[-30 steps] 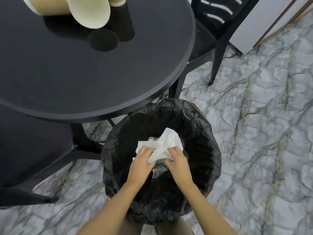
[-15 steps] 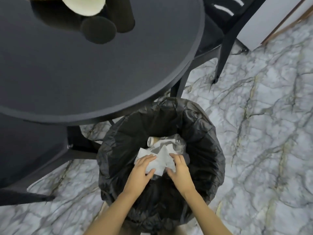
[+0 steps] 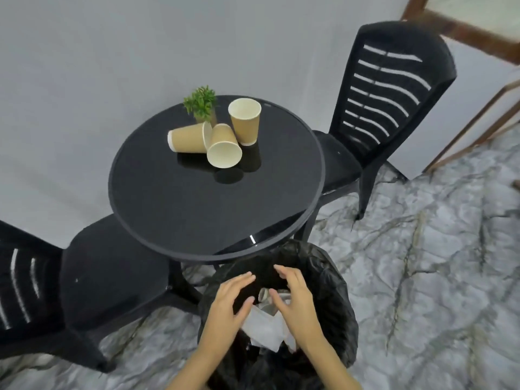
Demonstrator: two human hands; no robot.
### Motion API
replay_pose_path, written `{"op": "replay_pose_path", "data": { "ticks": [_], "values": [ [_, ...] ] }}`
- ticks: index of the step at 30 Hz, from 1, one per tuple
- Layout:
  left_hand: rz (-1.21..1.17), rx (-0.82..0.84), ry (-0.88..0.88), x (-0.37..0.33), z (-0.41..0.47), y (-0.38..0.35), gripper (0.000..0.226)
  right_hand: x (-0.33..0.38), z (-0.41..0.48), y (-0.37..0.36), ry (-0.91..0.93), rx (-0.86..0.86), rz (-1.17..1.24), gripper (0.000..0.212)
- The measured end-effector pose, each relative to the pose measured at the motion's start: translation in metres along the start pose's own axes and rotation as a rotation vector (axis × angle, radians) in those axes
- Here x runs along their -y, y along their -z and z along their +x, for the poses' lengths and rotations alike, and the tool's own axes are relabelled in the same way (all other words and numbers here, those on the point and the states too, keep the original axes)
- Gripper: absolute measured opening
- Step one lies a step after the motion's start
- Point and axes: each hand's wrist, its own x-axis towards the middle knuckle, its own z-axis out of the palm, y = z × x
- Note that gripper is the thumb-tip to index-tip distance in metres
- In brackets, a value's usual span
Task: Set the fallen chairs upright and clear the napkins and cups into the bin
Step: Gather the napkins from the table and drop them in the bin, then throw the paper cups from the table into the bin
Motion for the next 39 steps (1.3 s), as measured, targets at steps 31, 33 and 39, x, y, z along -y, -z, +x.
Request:
{"op": "replay_pose_path", "data": {
  "ticks": [31, 33, 39],
  "values": [
    [-0.123, -0.086, -0.152, 0.018, 0.308, 0.131, 0.03, 0.129, 0.355, 0.002, 0.229, -0.214, -0.388, 0.029],
    [-0.137, -0.122, -0.138, 0.019, 0.31, 0.13, 0.027, 0.12, 0.361, 0.001, 0.231, -0.214, -0.491, 0.026],
    [-0.165, -0.221, -0.156, 0.018, 0.307, 0.129, 0.025, 0.109, 0.35, 0.006, 0.247, -0.31, -0.553, 0.008]
  ]
}}
